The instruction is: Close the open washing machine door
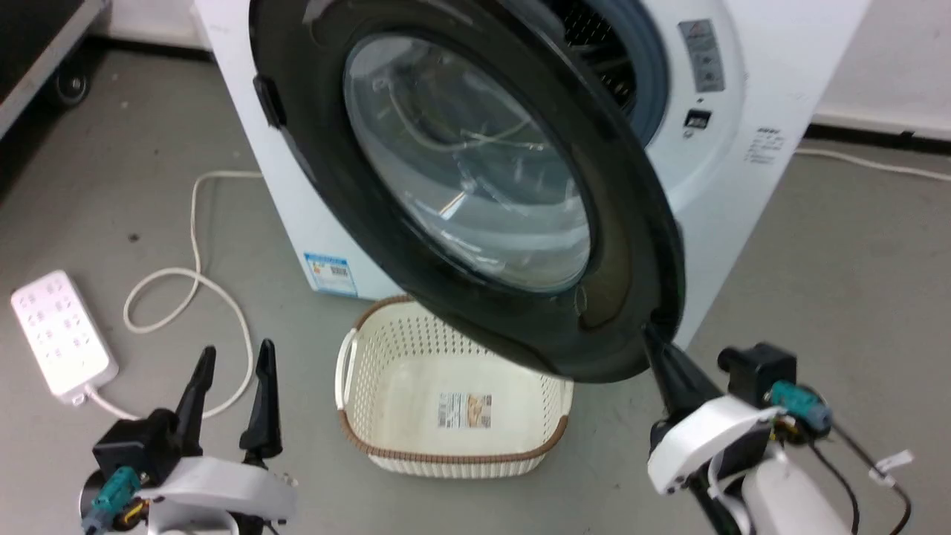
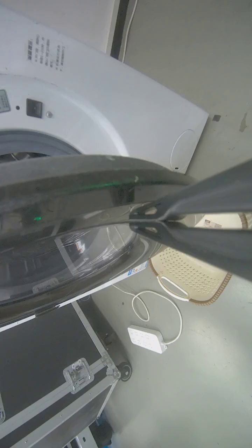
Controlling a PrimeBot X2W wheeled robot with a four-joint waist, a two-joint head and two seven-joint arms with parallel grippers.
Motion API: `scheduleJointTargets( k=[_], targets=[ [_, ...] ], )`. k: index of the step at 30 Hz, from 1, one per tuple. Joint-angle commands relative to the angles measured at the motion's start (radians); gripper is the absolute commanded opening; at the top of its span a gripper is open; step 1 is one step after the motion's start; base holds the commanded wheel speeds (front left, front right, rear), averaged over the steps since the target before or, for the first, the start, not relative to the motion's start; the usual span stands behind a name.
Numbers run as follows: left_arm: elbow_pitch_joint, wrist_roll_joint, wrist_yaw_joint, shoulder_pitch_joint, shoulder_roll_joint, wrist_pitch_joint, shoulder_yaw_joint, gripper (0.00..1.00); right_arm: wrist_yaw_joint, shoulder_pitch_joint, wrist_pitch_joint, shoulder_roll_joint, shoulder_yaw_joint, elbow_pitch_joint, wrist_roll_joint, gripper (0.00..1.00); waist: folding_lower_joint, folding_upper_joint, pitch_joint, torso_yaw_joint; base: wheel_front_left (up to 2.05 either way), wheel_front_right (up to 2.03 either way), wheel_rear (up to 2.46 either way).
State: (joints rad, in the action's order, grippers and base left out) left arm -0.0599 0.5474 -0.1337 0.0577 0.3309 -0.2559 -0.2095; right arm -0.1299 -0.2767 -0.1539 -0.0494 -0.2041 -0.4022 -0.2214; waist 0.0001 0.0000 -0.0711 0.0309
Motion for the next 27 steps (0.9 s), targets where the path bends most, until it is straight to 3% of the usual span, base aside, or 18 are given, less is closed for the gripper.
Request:
scheduleJointTargets(
  k=[1, 10, 20, 27],
  targets=[
    [0.003, -0.005, 0.005, 0.014, -0.001, -0.005, 0.003, 1.00, -0.001, -0.020, -0.008, -0.001, 0.006, -0.009, 0.002, 0.00, -0.0001, 0.0000, -0.020, 0.010, 0.00, 0.00, 0.00],
    [0.013, -0.022, 0.028, 0.067, -0.022, -0.006, 0.015, 1.00, -0.001, -0.185, -0.059, -0.001, 0.180, -0.112, 0.057, 0.00, -0.0001, 0.0000, -0.109, 0.041, 0.00, 0.00, 0.00],
    [0.032, -0.048, 0.071, 0.141, -0.060, -0.006, 0.042, 1.00, -0.001, -0.415, -0.061, -0.001, 0.415, -0.139, 0.216, 0.00, -0.0001, 0.0000, -0.245, 0.104, 0.00, 0.00, 0.00],
    [0.025, -0.068, 0.100, 0.164, -0.088, -0.006, 0.074, 1.00, -0.001, -0.531, -0.073, -0.001, 0.521, -0.160, 0.274, 0.00, -0.0001, 0.0000, -0.297, 0.132, 0.00, 0.00, 0.00]
  ],
)
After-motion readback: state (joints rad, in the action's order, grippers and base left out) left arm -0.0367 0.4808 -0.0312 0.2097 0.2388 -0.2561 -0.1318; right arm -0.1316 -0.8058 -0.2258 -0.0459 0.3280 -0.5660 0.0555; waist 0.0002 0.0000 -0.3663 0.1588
